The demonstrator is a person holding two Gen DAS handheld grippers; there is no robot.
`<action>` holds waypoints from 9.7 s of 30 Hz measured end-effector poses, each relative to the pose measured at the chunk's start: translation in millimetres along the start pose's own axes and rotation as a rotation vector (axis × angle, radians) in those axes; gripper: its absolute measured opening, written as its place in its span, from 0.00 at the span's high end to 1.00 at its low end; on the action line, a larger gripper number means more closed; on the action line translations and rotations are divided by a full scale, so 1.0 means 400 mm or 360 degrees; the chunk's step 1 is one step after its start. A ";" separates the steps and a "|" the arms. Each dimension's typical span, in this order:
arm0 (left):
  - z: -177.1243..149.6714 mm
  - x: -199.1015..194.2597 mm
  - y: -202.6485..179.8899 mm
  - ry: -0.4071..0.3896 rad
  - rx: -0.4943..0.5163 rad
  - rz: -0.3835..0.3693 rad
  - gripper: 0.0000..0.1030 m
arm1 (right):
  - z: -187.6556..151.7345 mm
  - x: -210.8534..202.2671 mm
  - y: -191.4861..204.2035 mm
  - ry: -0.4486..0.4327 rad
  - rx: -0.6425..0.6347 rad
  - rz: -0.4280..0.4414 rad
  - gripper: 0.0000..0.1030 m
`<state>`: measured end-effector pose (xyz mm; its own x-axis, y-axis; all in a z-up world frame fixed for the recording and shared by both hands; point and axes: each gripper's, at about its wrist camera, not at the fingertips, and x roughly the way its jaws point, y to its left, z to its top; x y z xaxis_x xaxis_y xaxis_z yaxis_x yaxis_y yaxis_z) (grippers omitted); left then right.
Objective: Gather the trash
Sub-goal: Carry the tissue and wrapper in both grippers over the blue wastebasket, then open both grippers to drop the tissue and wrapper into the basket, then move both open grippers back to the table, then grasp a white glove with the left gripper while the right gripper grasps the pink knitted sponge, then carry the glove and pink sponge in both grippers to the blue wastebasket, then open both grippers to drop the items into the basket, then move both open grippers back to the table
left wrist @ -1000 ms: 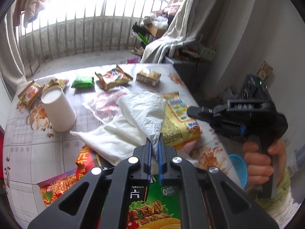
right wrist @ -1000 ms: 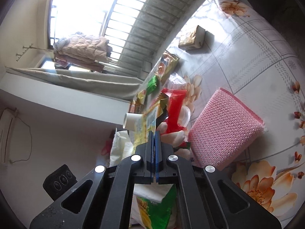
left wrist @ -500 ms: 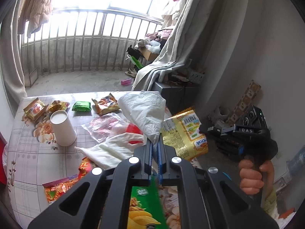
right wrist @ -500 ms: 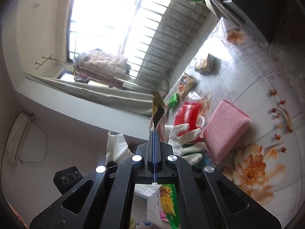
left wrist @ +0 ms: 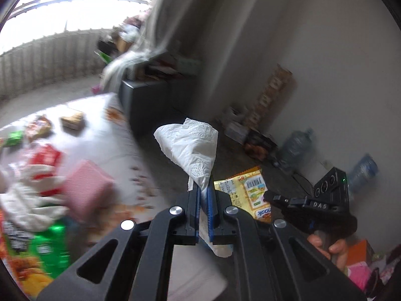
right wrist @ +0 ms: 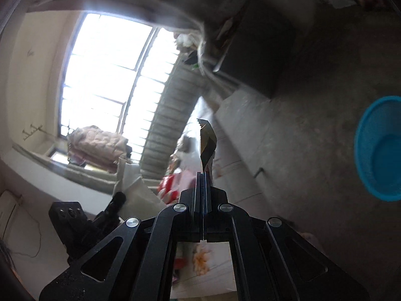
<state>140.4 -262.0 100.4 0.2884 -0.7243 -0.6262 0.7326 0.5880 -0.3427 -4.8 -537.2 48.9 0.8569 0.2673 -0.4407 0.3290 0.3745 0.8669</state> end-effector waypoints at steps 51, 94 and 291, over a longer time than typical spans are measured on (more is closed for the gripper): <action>-0.071 0.164 -0.149 0.0277 0.0085 -0.0321 0.11 | -0.107 -0.124 -0.061 -0.0525 -0.0498 -0.1274 0.08; -0.169 -0.283 0.873 -0.0092 -0.1118 0.0184 0.34 | -0.196 0.649 0.242 0.0644 -0.0122 -0.0294 0.27; -0.145 -0.451 0.700 -0.0333 -0.0620 0.0349 0.26 | -0.236 0.746 0.543 0.0678 -0.0692 -0.0444 0.22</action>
<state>258.0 54.3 76.9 0.5572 -0.6015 -0.5724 0.3670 0.7968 -0.4800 284.8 -292.1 83.9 0.5017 0.4024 -0.7657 0.2495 0.7803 0.5735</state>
